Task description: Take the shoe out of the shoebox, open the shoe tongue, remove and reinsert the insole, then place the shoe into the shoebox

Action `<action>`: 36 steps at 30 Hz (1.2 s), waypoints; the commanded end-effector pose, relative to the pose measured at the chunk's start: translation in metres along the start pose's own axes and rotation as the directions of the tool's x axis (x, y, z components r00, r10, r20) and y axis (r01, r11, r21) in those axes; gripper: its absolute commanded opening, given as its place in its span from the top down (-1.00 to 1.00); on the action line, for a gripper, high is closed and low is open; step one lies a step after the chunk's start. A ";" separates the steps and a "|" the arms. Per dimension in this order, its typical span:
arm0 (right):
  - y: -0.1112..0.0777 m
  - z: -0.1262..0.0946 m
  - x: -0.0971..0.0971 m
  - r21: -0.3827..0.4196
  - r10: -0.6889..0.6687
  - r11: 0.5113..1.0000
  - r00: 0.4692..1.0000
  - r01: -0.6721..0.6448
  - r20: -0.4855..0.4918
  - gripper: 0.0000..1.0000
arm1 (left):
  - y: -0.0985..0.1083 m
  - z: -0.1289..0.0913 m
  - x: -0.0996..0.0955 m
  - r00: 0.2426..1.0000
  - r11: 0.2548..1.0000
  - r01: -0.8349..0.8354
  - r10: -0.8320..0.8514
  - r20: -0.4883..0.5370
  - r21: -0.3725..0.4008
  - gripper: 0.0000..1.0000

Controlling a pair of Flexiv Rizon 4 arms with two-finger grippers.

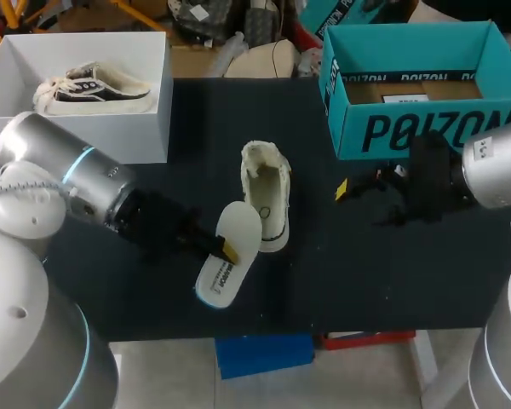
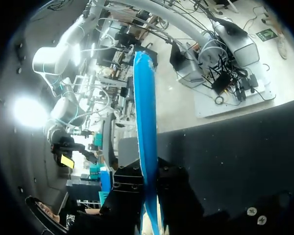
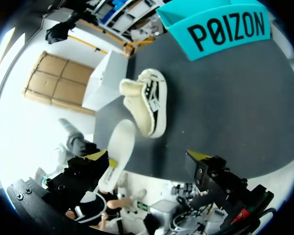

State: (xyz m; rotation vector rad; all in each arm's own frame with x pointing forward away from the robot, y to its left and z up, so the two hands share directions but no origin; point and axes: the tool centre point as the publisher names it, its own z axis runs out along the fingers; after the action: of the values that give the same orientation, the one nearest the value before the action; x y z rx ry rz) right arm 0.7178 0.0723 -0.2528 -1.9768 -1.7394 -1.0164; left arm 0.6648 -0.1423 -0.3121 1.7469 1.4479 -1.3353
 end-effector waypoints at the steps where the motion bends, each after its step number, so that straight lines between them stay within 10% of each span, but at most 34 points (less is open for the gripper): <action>1: 0.000 0.000 0.000 0.001 0.000 1.000 1.000 0.000 -0.001 -1.00 | 0.015 0.005 -0.002 0.998 0.998 0.028 -0.025 -0.050 0.062 1.00; 36: 0.000 0.000 0.000 0.001 0.000 1.000 1.000 0.000 -0.001 -1.00 | 0.119 0.029 0.013 0.978 0.989 0.103 -0.082 -0.190 0.103 1.00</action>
State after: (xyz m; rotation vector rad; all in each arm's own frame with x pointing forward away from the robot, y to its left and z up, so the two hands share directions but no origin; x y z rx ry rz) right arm 0.7178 0.0716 -0.2531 -1.9732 -1.7385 -1.0177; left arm 0.7527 -0.1881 -0.3484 1.9219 1.6107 -1.3271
